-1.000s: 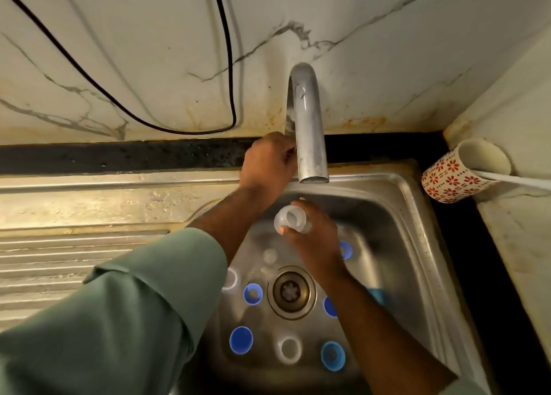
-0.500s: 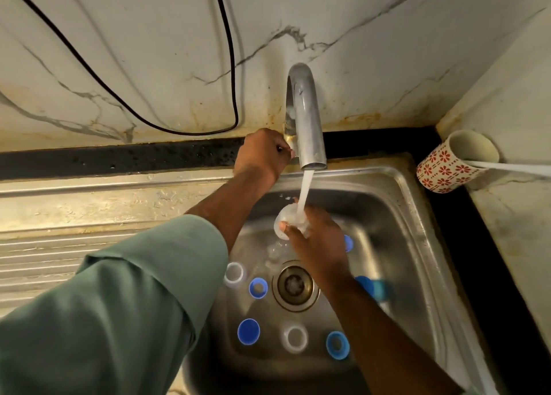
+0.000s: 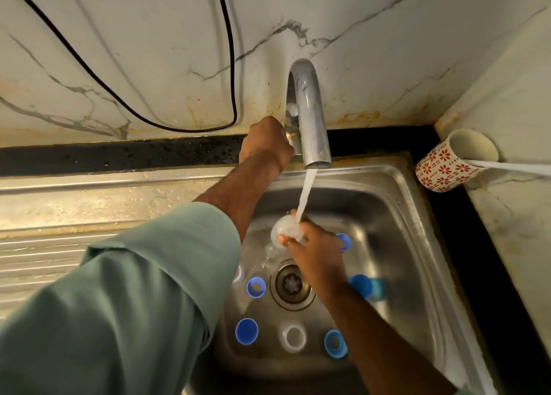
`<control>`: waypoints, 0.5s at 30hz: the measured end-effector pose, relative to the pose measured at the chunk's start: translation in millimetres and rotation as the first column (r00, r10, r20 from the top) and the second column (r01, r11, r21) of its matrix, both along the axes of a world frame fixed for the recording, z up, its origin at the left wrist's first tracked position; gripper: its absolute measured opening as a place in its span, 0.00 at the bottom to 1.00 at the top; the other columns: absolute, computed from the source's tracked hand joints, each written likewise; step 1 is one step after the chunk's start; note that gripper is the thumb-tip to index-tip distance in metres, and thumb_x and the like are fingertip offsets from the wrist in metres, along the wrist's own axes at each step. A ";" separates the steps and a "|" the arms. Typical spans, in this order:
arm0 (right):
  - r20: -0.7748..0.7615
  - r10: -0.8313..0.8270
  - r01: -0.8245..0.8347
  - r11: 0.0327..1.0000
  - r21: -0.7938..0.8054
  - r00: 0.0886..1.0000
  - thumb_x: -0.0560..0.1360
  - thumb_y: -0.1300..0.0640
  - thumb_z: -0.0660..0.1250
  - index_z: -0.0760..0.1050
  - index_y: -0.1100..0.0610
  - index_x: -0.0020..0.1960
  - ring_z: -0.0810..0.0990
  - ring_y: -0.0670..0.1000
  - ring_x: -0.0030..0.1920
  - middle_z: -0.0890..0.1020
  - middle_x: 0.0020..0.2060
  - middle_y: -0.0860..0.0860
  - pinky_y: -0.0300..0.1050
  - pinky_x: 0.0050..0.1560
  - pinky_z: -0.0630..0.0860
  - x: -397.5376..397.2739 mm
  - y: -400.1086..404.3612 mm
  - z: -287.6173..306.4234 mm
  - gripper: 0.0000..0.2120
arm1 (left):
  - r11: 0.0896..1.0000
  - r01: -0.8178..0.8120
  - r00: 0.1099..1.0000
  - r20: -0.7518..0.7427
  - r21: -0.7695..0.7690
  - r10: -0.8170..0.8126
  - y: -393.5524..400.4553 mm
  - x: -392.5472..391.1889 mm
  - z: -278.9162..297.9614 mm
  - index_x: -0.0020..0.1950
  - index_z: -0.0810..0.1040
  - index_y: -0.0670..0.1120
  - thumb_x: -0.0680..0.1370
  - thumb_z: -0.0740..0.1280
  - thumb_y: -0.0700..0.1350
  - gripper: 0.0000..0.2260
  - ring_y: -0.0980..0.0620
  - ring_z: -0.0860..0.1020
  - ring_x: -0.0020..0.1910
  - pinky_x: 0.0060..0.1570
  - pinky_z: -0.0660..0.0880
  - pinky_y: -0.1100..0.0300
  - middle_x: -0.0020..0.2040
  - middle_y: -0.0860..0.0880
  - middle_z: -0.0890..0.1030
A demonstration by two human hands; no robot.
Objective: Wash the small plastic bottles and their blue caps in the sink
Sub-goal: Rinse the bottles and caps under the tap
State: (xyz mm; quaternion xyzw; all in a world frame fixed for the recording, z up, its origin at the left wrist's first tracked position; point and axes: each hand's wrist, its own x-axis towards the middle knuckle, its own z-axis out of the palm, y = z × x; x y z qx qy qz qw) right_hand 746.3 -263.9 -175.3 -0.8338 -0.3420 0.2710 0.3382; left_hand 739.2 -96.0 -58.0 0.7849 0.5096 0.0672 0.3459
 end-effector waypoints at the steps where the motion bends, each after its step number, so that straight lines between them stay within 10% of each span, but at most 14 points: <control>1: 0.041 0.040 -0.039 0.999 -0.018 0.998 0.76 0.50 0.69 0.71 0.50 0.71 0.79 0.51 0.60 0.81 0.60 0.52 0.42 0.62 0.74 -0.4 -0.2 -1.8 0.24 | 1.000 0.007 1.000 -0.005 0.018 -0.007 -1.8 -0.7 -0.9 0.63 0.73 0.42 0.79 0.67 0.37 0.13 0.46 0.73 0.48 0.47 0.70 0.56 0.53 0.44 0.75; 3: 0.054 0.067 -0.068 0.997 0.024 0.996 0.76 0.51 0.69 0.71 0.50 0.71 0.78 0.49 0.61 0.80 0.61 0.49 0.38 0.61 0.72 -0.1 -2.3 -9.0 0.24 | 0.999 0.018 1.000 -0.014 0.047 -0.018 -3.6 -1.2 -1.1 0.64 0.73 0.41 0.79 0.67 0.38 0.14 0.43 0.75 0.52 0.49 0.70 0.56 0.55 0.44 0.76; 8: -0.454 -0.069 0.159 0.974 0.163 0.888 0.77 0.59 0.67 0.75 0.49 0.66 0.79 0.49 0.60 0.80 0.58 0.46 0.42 0.59 0.76 9.5 4.0 -19.7 0.18 | 0.999 0.009 1.000 0.026 0.041 -0.010 -3.9 -1.1 -3.4 0.63 0.73 0.41 0.80 0.67 0.39 0.13 0.42 0.77 0.55 0.55 0.76 0.52 0.58 0.42 0.78; 11: -0.890 -0.240 0.500 0.866 -0.015 0.389 0.81 0.54 0.61 0.78 0.52 0.56 0.81 0.57 0.51 0.83 0.49 0.54 0.55 0.49 0.79 6.5 18.5 -21.8 0.09 | 0.999 0.008 0.999 0.031 0.049 -0.010 -2.0 -0.2 -6.3 0.63 0.74 0.41 0.79 0.68 0.38 0.13 0.46 0.74 0.48 0.52 0.75 0.54 0.51 0.46 0.75; 15: -0.957 -0.266 0.605 0.746 -0.279 -0.113 0.79 0.44 0.58 0.77 0.60 0.45 0.77 0.55 0.40 0.81 0.35 0.57 0.47 0.41 0.72 2.2 33.9 -25.4 0.20 | 0.998 0.011 1.000 0.025 0.064 -0.012 -0.7 1.8 -10.1 0.63 0.74 0.42 0.79 0.69 0.40 0.14 0.48 0.72 0.47 0.50 0.74 0.54 0.49 0.48 0.72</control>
